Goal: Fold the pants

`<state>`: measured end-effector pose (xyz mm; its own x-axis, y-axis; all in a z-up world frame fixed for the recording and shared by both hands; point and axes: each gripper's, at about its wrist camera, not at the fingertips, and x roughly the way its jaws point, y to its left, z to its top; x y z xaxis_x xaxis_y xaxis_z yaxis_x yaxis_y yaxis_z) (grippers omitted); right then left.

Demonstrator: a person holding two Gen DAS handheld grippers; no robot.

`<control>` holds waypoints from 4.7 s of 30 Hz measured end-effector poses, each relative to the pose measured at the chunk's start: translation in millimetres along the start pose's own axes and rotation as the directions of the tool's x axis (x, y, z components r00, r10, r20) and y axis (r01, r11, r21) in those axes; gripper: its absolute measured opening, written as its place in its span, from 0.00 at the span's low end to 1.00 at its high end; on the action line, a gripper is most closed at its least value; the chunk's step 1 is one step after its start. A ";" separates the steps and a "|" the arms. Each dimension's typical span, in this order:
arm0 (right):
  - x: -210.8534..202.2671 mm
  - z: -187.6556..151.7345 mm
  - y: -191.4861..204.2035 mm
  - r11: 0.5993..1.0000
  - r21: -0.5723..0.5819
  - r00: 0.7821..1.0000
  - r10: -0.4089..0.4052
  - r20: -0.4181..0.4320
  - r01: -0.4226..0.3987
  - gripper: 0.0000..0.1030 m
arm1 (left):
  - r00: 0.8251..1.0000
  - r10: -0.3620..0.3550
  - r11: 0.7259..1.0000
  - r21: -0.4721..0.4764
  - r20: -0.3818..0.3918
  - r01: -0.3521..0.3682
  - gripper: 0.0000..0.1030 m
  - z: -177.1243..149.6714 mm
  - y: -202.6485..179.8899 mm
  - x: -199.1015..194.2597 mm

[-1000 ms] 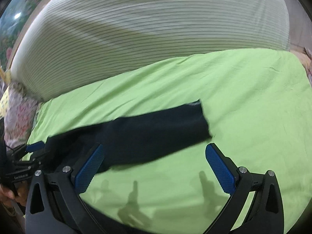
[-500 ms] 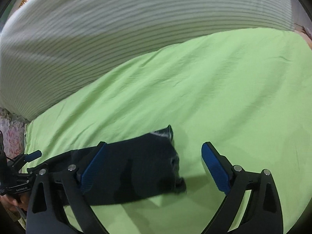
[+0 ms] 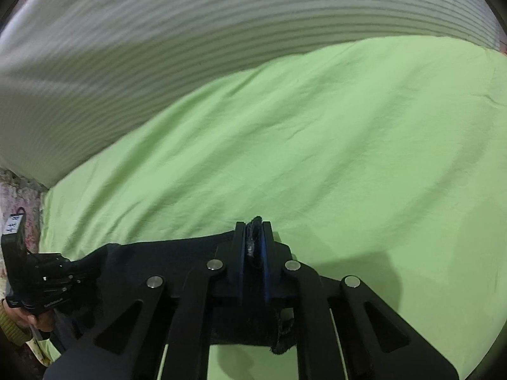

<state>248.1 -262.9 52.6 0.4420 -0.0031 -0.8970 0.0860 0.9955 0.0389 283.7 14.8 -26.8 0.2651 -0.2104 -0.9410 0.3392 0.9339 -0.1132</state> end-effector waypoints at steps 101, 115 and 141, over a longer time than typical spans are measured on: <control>14.4 -249.8 268.2 0.762 -0.463 0.879 0.296 -0.373 -0.453 0.13 | 0.990 0.106 0.650 -0.747 -0.092 -0.139 0.08 -184.2 105.2 -118.8; -26.6 -264.9 284.6 0.626 -0.630 0.885 0.263 -0.384 -0.460 0.07 | 0.967 0.040 0.534 -0.823 0.253 0.193 0.06 -310.1 117.3 -192.2; -3.3 -275.2 302.2 0.518 -0.741 0.879 0.046 -0.474 -0.427 0.09 | 0.952 -0.024 0.390 -0.874 0.306 0.290 0.06 -415.5 127.5 -143.3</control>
<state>26.9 63.9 -53.8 -0.0306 0.0883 -0.9956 -0.8057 0.5873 0.0768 -86.0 284.2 -38.9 0.5198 -0.3114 -0.7955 -0.5796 0.5556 -0.5962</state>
